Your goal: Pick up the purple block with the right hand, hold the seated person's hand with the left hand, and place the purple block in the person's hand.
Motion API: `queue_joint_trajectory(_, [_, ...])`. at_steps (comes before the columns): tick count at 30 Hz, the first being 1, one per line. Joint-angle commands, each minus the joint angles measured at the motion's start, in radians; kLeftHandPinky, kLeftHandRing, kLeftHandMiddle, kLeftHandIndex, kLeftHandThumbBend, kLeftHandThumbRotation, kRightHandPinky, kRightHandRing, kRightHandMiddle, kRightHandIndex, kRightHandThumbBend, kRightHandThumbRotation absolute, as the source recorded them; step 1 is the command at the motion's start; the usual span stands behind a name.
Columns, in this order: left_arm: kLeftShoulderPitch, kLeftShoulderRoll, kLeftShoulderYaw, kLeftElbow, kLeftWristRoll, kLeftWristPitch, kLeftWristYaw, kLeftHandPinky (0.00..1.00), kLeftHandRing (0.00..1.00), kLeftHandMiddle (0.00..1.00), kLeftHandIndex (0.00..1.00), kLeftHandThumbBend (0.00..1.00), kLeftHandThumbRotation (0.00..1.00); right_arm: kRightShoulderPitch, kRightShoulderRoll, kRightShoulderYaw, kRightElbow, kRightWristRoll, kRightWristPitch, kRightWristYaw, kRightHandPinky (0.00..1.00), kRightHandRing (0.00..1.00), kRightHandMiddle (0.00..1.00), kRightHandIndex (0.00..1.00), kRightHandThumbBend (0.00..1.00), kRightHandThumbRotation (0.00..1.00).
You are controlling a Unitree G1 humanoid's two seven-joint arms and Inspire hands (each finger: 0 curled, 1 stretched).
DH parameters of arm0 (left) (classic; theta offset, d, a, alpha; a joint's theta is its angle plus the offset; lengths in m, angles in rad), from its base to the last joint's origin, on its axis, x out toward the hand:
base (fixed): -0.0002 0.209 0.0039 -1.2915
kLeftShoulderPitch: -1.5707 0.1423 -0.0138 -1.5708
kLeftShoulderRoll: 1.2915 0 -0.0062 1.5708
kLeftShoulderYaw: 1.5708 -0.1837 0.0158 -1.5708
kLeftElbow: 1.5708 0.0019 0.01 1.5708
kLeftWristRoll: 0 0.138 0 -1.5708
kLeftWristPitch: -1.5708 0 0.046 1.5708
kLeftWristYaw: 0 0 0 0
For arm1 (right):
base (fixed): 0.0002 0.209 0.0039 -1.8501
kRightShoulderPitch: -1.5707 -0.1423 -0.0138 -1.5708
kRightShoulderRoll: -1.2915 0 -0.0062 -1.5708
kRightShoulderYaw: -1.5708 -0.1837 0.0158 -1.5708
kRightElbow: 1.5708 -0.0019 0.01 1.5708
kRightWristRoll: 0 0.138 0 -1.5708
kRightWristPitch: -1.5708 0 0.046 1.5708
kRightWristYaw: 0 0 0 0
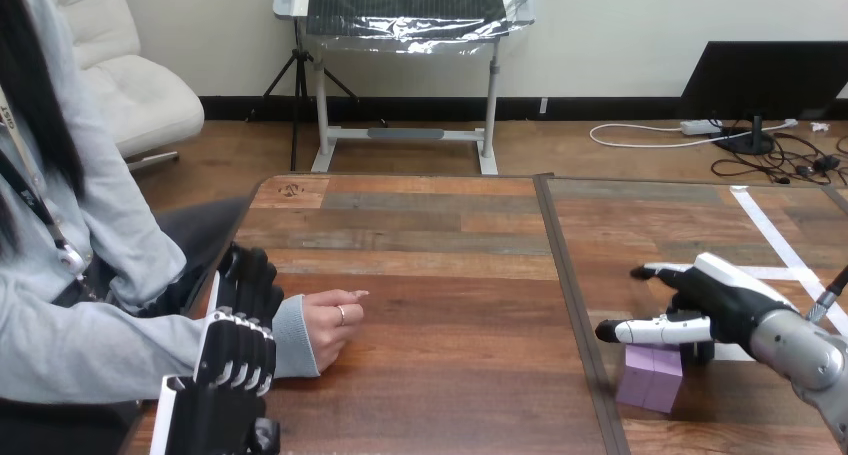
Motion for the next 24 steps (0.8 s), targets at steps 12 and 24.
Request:
queue_joint_trajectory(12, [-0.072,0.003,0.018,-0.048,-0.035,0.001,-0.046,1.00,1.00,1.00,0.99,1.00,0.73,0.021,0.026,0.002,-0.087,0.002,0.072,-0.029,0.38,0.43,0.45,0.94,1.00,0.40])
queue_joint_trajectory(24, [-0.072,0.002,0.021,-0.061,-0.049,0.006,-0.067,1.00,1.00,1.00,1.00,0.99,0.73,0.043,0.051,0.010,-0.109,-0.016,0.129,-0.125,0.38,0.51,0.59,0.86,0.99,0.11])
